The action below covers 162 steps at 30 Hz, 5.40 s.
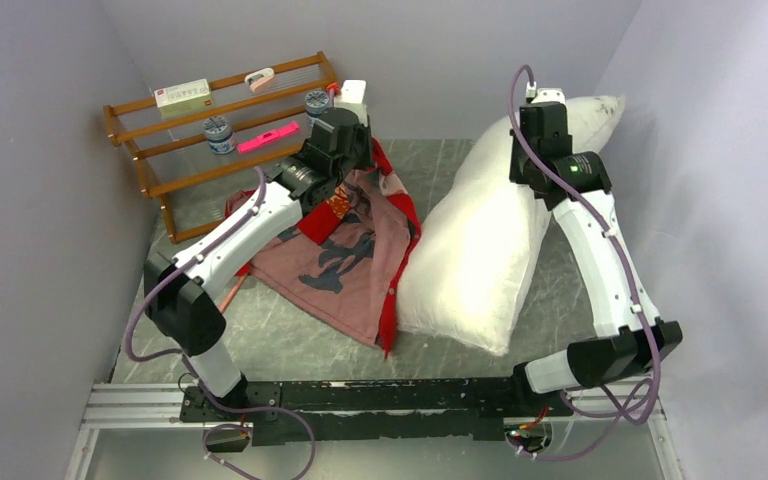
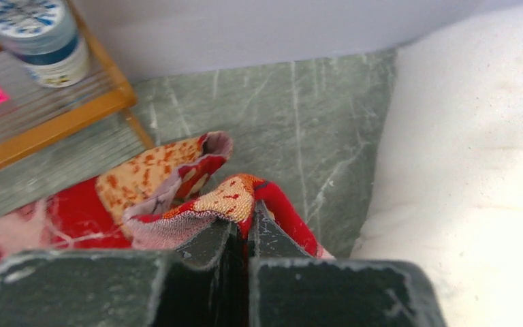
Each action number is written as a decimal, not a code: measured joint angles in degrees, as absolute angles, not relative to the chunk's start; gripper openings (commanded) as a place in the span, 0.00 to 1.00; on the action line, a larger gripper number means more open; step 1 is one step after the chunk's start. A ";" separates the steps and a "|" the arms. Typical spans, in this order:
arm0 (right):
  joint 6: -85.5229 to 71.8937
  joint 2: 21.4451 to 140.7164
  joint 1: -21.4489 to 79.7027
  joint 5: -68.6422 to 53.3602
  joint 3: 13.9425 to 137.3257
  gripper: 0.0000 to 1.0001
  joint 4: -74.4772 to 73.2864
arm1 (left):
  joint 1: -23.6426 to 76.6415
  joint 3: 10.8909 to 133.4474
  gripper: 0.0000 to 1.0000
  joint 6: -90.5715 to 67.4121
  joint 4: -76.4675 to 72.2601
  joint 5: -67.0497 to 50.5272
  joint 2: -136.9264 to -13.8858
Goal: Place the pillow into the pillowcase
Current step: Place the pillow at the center of the board, then pick up the pillow at the center of the board, then place the pillowcase at the center of the board, then pick up the pillowcase at the center of the board.
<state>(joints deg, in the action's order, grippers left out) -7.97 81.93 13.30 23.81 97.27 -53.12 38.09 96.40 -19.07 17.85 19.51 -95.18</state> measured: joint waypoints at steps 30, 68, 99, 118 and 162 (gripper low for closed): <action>-55.77 101.69 13.06 41.04 111.20 1.00 -61.93 | 37.32 85.38 0.05 -20.73 6.24 4.27 -99.26; 6.74 70.96 9.10 10.94 86.30 0.00 -23.46 | 32.97 85.32 0.05 -26.68 5.37 -0.47 -98.74; 12.95 53.80 8.67 7.86 82.63 0.00 -34.28 | 34.44 60.42 0.59 -20.78 13.02 -11.79 -83.46; 11.97 51.57 8.67 5.61 82.63 0.00 -35.16 | 47.55 38.68 0.42 -34.74 -2.61 -24.40 -83.37; 11.38 47.35 8.67 7.14 81.54 0.00 -35.11 | 61.06 69.63 0.67 -18.11 1.93 36.42 -109.89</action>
<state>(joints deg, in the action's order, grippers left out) 11.38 47.35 8.67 7.14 81.54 -35.11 61.06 69.63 -18.11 1.93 36.42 -109.89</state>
